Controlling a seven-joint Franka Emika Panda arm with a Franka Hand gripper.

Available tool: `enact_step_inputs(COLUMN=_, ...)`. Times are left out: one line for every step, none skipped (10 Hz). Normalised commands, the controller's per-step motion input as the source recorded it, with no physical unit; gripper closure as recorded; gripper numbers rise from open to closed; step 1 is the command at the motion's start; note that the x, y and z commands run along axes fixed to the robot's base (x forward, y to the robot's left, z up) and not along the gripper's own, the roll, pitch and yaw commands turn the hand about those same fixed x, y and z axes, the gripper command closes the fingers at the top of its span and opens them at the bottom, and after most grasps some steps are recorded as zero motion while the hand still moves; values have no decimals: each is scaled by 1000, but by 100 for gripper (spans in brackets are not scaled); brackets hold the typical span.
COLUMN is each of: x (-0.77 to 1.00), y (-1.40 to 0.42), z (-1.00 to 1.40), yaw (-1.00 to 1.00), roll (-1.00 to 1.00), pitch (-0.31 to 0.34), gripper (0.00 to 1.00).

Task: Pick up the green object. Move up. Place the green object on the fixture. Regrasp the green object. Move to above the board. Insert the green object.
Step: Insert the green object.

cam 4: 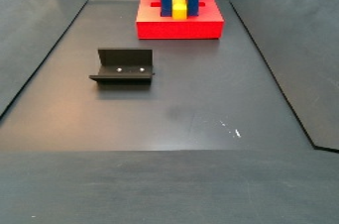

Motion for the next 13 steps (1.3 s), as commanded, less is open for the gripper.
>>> enact_step_inputs(x=-149, y=-9, z=-263, yaw=-189, roll=121, pitch=0, gripper=100)
enact_step_inputs(x=-163, y=0, z=-243, yaw=-191, roll=90, pitch=0, gripper=100)
enact_step_inputs(x=-109, y=0, z=-194, yaw=-111, roll=17, pitch=-10, gripper=100)
enact_step_inputs(x=0, y=0, z=-160, yaw=0, roll=-13, pitch=-7, gripper=100)
enact_step_inputs(x=3, y=-3, z=-160, yaw=0, roll=-81, pitch=-26, gripper=100)
enact_step_inputs(x=89, y=-11, z=-160, yaw=0, roll=-107, pitch=-29, gripper=100)
enact_step_inputs(x=151, y=-17, z=-183, yaw=0, roll=-129, pitch=-39, gripper=100)
enact_step_inputs(x=111, y=-3, z=-197, yaw=0, roll=-107, pitch=-37, gripper=100)
enact_step_inputs(x=31, y=0, z=-194, yaw=0, roll=-63, pitch=-34, gripper=100)
enact_step_inputs(x=3, y=0, z=-177, yaw=0, roll=-41, pitch=-31, gripper=100)
enact_step_inputs(x=0, y=0, z=-146, yaw=0, roll=-14, pitch=-29, gripper=100)
enact_step_inputs(x=-43, y=0, z=0, yaw=0, roll=0, pitch=0, gripper=100)
enact_step_inputs(x=-140, y=-54, z=0, yaw=0, roll=0, pitch=-11, gripper=100)
